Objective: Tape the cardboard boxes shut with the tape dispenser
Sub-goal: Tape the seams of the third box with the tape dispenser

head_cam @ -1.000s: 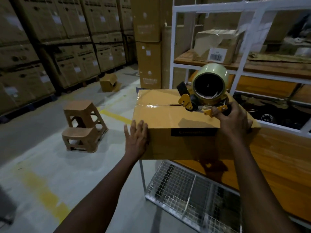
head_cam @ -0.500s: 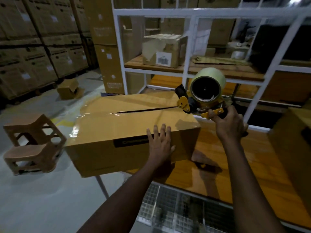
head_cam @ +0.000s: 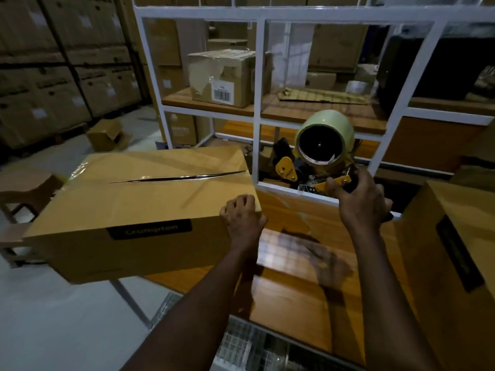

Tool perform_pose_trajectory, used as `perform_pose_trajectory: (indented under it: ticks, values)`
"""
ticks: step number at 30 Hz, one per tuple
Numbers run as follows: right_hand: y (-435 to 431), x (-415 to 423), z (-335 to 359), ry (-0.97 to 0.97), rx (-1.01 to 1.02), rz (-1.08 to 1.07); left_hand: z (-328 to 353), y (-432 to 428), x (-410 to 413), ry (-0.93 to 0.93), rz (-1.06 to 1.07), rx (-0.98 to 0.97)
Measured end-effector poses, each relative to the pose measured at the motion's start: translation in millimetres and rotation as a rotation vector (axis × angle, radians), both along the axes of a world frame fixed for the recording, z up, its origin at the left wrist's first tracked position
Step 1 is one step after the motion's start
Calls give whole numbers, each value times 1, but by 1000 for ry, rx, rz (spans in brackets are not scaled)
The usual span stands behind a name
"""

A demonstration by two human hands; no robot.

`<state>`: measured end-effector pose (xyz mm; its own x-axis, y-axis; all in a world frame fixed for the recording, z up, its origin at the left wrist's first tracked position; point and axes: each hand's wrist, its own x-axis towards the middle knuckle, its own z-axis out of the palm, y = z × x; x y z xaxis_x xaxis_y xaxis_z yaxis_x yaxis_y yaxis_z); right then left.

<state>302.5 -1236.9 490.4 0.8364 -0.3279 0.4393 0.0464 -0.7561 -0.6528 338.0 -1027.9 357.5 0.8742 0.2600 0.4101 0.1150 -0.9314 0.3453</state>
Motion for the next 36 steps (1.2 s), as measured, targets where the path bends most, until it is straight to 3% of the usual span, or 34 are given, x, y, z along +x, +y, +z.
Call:
perform_pose_trajectory:
  ticks: [8, 13, 17, 24, 28, 31, 36]
  values:
    - [63, -10, 9, -9, 24, 142, -25, 41, -62, -221, -297, -21]
    - [139, -30, 12, 1, 33, 226, -24, 124, -105, -324, -537, -36]
    - [207, -56, 12, 16, 30, 284, -22, 210, -141, -281, -697, -34]
    - [312, -100, 9, 9, 56, 336, -18, 348, -209, -273, -496, 24]
    - [355, -116, 10, 18, 18, 368, -14, 416, -231, -188, -172, -8]
    - [378, -124, 15, -6, 16, 423, -13, 442, -237, -80, 62, -21]
    - [406, -134, 25, -33, -26, 486, -1, 432, -236, -66, 245, -35]
